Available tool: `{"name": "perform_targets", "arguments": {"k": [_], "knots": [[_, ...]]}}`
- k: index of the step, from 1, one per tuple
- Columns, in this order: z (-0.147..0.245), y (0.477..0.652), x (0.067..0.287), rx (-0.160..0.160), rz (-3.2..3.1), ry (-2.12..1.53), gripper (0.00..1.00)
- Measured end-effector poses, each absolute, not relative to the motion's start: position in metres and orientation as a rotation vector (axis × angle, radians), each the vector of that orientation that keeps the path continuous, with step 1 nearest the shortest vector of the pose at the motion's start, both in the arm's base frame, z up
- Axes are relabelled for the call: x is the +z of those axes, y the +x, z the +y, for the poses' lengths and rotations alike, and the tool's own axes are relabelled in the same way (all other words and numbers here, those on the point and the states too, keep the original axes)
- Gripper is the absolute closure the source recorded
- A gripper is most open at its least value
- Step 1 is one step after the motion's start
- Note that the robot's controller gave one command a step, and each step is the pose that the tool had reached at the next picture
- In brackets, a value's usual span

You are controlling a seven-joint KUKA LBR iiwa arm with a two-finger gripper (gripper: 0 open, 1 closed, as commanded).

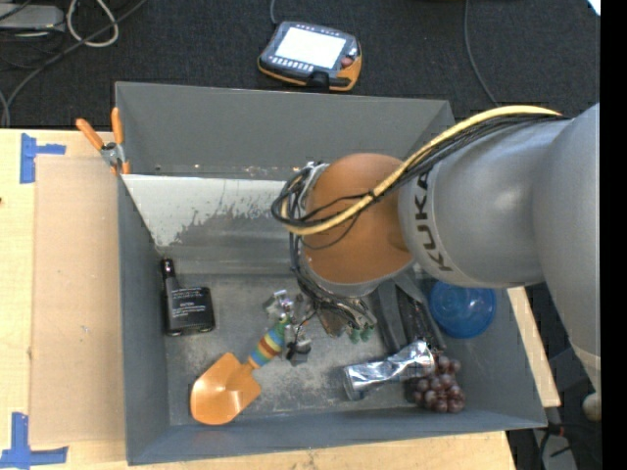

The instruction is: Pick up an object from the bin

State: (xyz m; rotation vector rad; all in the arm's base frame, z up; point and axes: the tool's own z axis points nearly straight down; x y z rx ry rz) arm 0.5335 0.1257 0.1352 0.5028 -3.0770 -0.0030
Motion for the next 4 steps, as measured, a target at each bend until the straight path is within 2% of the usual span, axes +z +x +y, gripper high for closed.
{"name": "perform_targets", "arguments": {"k": [4], "knots": [[0.127,0.533,0.183,-0.003,-3.076,0.499,1.0]]}}
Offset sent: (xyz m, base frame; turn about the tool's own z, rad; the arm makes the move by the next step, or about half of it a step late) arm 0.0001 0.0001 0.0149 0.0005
